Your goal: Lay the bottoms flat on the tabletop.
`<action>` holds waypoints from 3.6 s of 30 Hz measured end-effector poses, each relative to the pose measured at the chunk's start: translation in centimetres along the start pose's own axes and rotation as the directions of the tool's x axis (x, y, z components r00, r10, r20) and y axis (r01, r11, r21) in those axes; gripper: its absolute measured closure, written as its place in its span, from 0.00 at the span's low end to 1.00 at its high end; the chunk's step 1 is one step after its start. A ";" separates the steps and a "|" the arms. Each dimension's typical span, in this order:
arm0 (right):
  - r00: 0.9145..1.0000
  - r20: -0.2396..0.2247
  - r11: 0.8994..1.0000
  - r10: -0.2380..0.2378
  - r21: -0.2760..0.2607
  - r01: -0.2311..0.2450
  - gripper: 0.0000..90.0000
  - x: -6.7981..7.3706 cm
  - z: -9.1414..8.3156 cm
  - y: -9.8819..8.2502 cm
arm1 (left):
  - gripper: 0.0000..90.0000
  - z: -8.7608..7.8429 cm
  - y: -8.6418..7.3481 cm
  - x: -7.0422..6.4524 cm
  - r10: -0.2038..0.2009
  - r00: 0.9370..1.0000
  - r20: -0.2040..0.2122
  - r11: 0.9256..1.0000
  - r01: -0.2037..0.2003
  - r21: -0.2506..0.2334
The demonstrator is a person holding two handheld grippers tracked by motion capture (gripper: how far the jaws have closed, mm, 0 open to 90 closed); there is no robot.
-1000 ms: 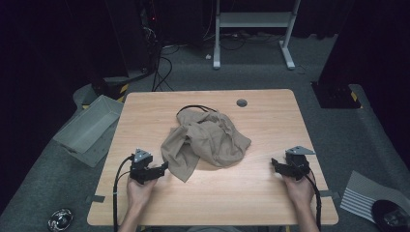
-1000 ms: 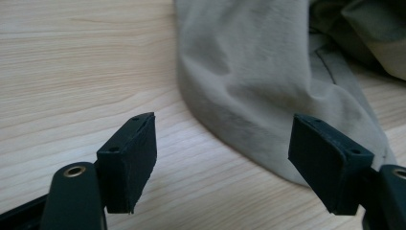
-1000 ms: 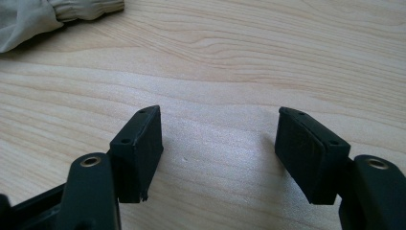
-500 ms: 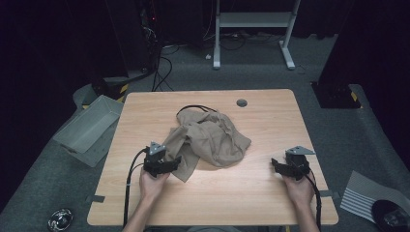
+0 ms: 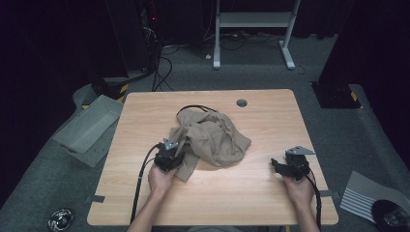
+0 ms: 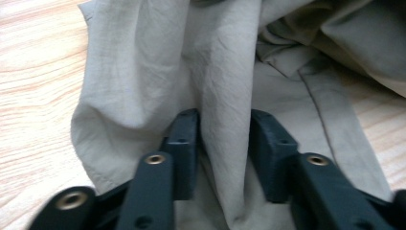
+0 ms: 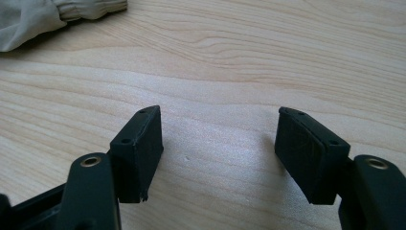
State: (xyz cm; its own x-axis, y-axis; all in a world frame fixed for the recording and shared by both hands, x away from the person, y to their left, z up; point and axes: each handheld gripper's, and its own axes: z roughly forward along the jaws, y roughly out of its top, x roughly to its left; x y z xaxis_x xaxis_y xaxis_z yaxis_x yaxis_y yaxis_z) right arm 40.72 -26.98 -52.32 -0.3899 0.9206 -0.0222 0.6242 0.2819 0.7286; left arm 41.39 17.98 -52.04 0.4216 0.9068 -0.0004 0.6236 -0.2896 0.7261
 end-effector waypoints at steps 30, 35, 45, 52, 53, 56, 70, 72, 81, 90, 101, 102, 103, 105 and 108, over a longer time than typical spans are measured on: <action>0.959 -0.220 0.984 -0.179 -0.037 0.175 0.40 8.1 5.0 8.0 | 0.96 -0.6 -1.4 -0.8 0.019 0.994 0.110 0.998 -0.013 -0.055; 0.950 -0.211 0.973 -0.229 -0.028 0.228 0.46 9.4 6.4 9.0 | 0.96 -0.6 -1.4 -0.7 0.013 0.993 0.117 0.998 -0.007 -0.055; 0.922 -0.152 0.931 -0.357 0.019 0.364 0.92 9.8 7.0 8.4 | 0.96 -0.7 -1.4 -0.8 0.014 0.992 0.128 0.998 -0.007 -0.055; 0.917 -0.172 0.930 -0.360 0.013 0.368 0.98 8.4 5.3 6.9 | 0.96 -1.1 -1.7 -0.9 0.035 0.989 0.143 0.998 -0.028 -0.048; 0.920 -0.177 0.934 -0.351 0.010 0.358 0.98 8.1 5.0 6.6 | 0.96 -1.2 -1.8 -1.0 0.041 0.988 0.147 0.998 -0.034 -0.046; 0.931 -0.179 0.945 -0.319 0.017 0.327 0.98 5.7 2.9 4.7 | 0.96 -1.5 -2.0 -1.0 0.054 0.987 0.153 0.998 -0.049 -0.041; 0.944 -0.249 0.976 -0.216 -0.082 0.202 0.98 2.6 -1.8 4.7 | 0.45 -3.2 -0.8 -3.0 0.109 0.976 0.191 0.992 -0.094 -0.086; 0.942 -0.253 0.975 -0.219 -0.091 0.203 0.98 2.8 -1.9 5.1 | 0.43 -4.0 -0.1 -3.3 0.122 0.971 0.208 0.988 -0.099 -0.117; 0.928 -0.310 0.977 -0.208 -0.107 0.183 0.98 3.8 -1.1 7.6 | 0.37 -4.3 1.9 -3.9 0.131 0.965 0.228 0.983 -0.097 -0.157; 0.937 -0.298 0.982 -0.184 -0.028 0.185 0.98 3.6 1.5 6.9 | 0.98 -2.4 2.9 -3.1 0.080 0.966 0.247 0.991 -0.050 -0.126; 0.945 -0.294 0.989 -0.144 -0.063 0.131 0.98 2.1 0.9 6.8 | 0.99 -0.3 2.6 0.0 -0.082 0.972 0.219 0.995 0.092 -0.037; 0.942 -0.304 0.990 -0.141 -0.061 0.129 0.97 2.2 1.1 6.8 | 0.99 0.2 2.6 0.2 -0.093 0.973 0.209 0.995 0.099 -0.017; 0.939 -0.315 0.990 -0.138 -0.057 0.126 0.97 2.4 1.2 6.7 | 0.99 0.7 2.5 0.3 -0.092 0.976 0.196 0.996 0.093 0.002; 0.936 -0.319 0.989 -0.149 -0.052 0.139 0.86 2.7 1.3 6.6 | 0.99 1.6 2.3 0.2 -0.069 0.986 0.152 0.997 0.063 0.043; 0.938 -0.298 0.984 -0.177 -0.085 0.159 0.67 3.2 0.8 6.2 | 0.99 2.0 2.5 0.4 -0.080 0.987 0.140 0.996 0.073 0.049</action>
State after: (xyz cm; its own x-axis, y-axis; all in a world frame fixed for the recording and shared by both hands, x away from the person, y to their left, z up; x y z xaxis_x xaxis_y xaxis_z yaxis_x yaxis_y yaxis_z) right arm 43.86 -22.05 -48.41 -0.6777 0.7334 0.0539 0.4944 0.4001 0.7716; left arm 44.43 16.98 -51.66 0.4584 0.8753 -0.1542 0.6846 -0.2371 0.6893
